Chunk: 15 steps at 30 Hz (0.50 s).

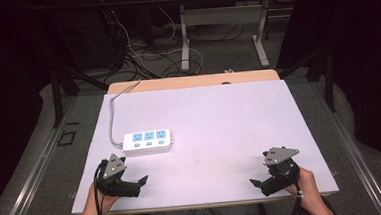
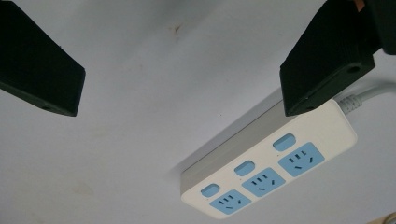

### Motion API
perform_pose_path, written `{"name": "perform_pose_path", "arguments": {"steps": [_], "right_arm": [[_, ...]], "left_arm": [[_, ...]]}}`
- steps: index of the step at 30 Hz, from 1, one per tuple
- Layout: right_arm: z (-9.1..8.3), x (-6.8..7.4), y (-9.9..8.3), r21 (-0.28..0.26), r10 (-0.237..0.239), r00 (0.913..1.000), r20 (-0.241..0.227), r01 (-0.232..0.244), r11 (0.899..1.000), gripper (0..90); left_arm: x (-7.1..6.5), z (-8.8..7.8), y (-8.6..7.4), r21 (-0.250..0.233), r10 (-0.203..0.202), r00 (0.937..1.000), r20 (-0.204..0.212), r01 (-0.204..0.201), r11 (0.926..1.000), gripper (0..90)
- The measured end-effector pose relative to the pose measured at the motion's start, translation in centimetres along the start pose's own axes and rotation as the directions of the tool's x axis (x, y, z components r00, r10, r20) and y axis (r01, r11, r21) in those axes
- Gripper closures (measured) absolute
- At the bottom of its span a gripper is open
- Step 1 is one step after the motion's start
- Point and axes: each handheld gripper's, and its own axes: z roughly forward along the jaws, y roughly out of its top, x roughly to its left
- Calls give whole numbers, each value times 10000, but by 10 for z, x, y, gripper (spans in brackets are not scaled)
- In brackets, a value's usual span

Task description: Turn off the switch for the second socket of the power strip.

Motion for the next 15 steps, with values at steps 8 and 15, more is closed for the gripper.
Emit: {"name": "perform_pose_path", "arguments": {"steps": [8, 15], "right_arm": [[0, 0, 0, 28, 13, 10000, -1, -13, 10000, 9], [1, 1, 0, -114, -1, 10000, 62, 1, 9999, 9]], "left_arm": [[-3, -3, -6, 23, -43, 9999, 140, 43, 10000, 0], [-2, -2, -7, 96, -7, 9999, 154, 6, 10000, 0]]}}
